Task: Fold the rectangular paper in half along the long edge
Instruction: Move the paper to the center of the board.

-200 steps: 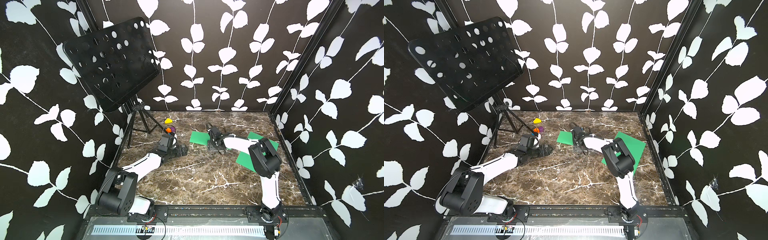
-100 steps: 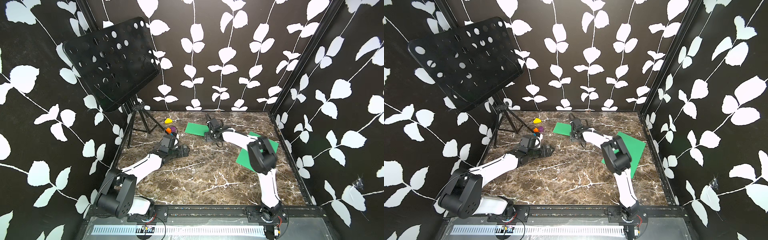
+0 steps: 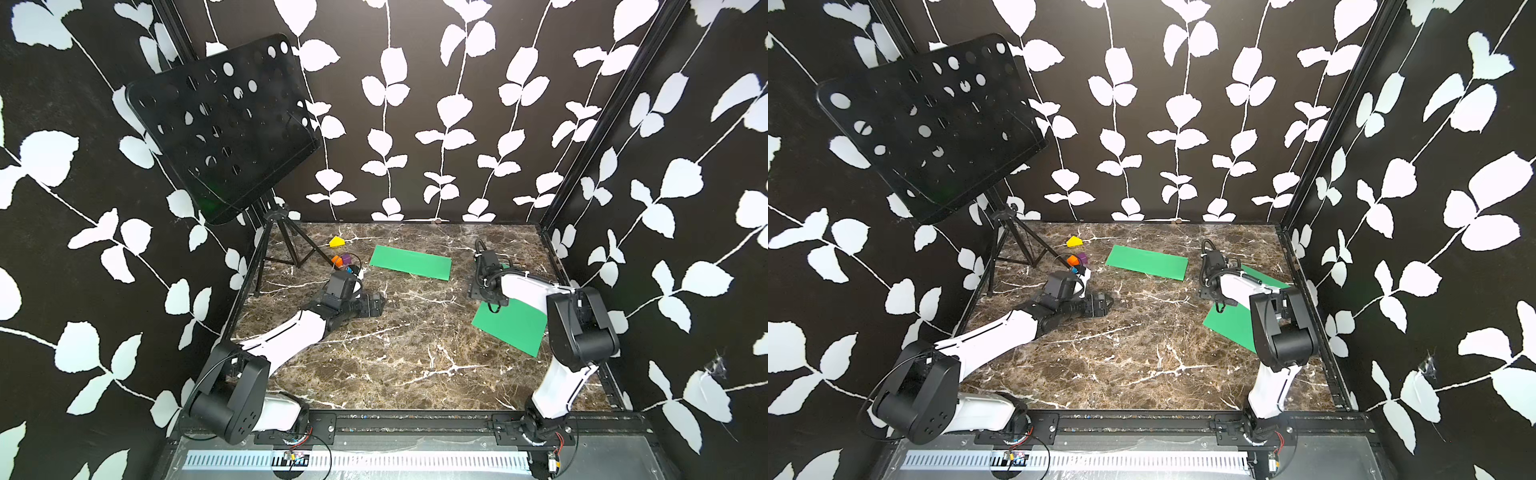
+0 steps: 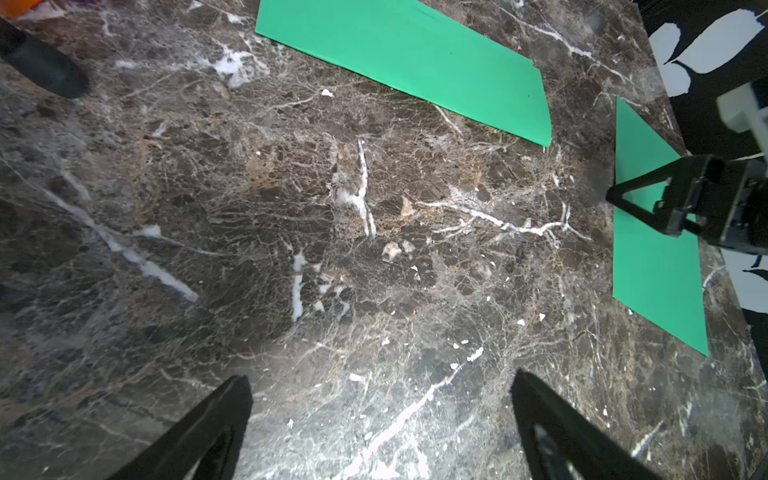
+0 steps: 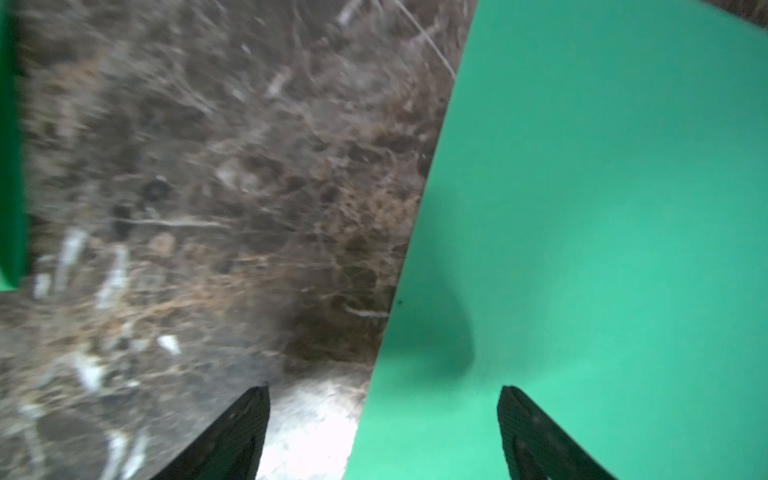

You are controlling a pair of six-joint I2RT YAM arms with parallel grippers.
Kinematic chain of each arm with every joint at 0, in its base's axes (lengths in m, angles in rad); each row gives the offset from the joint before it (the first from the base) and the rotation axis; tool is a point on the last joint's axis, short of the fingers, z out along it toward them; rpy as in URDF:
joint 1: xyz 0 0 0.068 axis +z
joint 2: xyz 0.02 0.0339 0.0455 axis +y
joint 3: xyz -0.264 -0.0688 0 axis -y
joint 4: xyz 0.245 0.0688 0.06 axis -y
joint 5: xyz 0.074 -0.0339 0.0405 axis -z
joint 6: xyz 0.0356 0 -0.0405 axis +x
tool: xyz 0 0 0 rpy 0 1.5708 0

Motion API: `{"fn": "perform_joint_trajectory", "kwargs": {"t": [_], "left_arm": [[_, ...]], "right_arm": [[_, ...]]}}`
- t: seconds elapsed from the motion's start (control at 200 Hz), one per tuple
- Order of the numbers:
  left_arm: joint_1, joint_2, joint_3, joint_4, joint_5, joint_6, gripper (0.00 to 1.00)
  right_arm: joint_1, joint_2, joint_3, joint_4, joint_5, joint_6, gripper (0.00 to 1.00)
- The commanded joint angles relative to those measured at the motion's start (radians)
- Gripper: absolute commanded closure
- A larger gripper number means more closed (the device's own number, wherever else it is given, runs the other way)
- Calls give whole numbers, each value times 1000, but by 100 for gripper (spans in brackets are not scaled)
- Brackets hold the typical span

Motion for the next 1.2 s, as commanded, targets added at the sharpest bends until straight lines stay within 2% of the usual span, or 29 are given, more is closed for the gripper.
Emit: {"fn": "perform_joint_trajectory", "kwargs": {"t": [0.0, 0.26, 0.55, 0.975, 1.195], "left_arm": [[-6, -8, -3, -5, -10, 15, 1], [-9, -12, 8, -13, -2, 18, 1], [-25, -27, 2, -13, -10, 3, 1], [-48, -27, 8, -31, -48, -11, 1], [-48, -27, -8, -21, -61, -33, 1]], "right_arm": [[11, 4, -20, 30, -87, 27, 16], [51, -108, -193, 84, -231, 85, 20], [232, -238, -295, 92, -274, 193, 21], [475, -93, -183, 173, -351, 289, 23], [578, -30, -119, 190, -402, 293, 24]]}}
